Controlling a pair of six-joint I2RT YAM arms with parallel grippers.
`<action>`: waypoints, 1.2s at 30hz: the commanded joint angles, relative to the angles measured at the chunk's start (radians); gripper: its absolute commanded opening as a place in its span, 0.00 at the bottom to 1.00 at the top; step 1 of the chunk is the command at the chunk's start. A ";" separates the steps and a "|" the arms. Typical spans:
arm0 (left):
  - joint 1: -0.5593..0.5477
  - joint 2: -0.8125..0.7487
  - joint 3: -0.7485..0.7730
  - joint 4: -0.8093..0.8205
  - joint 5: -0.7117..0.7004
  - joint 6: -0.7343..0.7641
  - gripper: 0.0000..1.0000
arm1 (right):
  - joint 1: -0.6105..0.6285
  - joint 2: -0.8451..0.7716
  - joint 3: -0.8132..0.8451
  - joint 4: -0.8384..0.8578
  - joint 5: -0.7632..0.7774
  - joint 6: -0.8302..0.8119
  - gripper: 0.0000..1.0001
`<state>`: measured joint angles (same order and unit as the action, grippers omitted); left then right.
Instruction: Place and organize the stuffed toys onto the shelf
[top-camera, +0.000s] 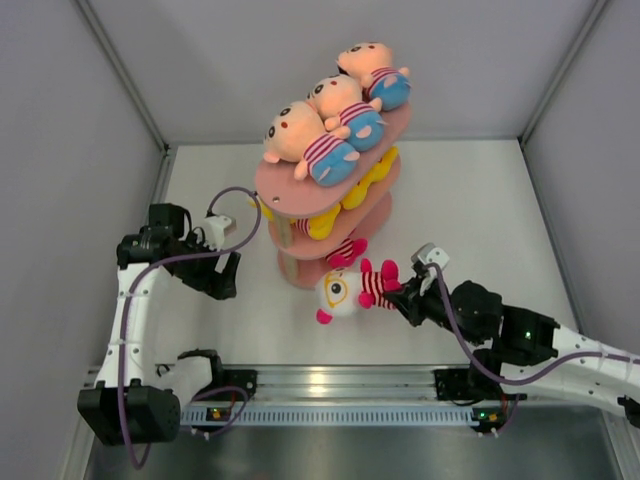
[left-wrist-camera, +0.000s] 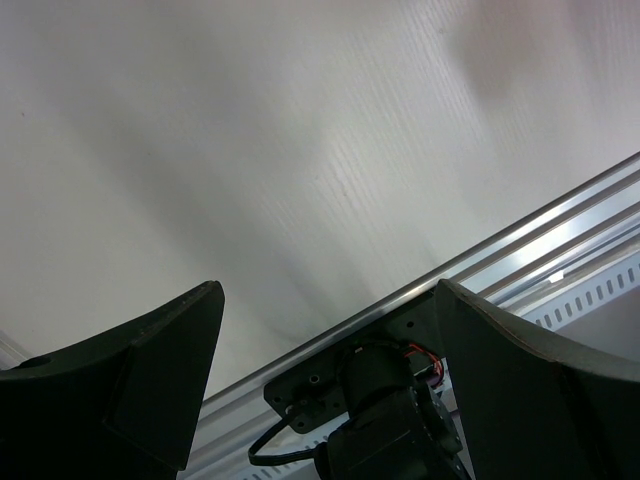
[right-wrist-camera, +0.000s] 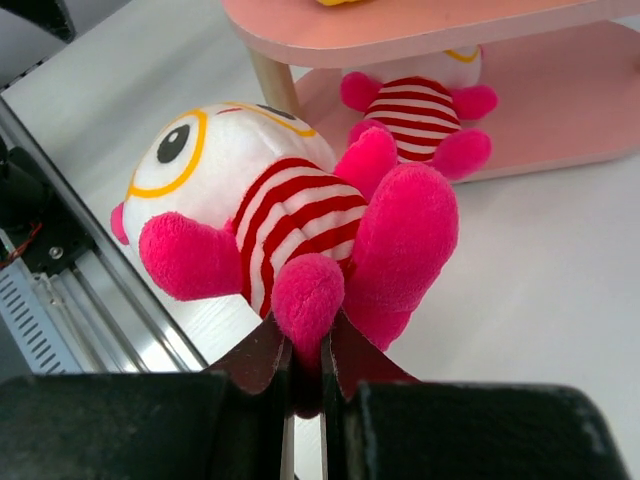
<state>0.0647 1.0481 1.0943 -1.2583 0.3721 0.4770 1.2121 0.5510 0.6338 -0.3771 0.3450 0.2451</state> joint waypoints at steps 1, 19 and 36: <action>-0.003 -0.010 0.019 0.007 -0.006 -0.014 0.93 | -0.020 -0.010 0.030 -0.046 0.101 0.031 0.00; -0.003 -0.148 -0.045 0.007 -0.048 -0.021 0.93 | -0.710 0.165 0.092 0.199 -0.001 0.098 0.00; -0.003 -0.160 -0.057 0.011 -0.035 -0.009 0.93 | -0.760 0.654 -0.020 0.941 -0.218 0.085 0.00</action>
<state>0.0647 0.8997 1.0412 -1.2583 0.3241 0.4652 0.4599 1.1664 0.6144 0.3031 0.1944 0.2939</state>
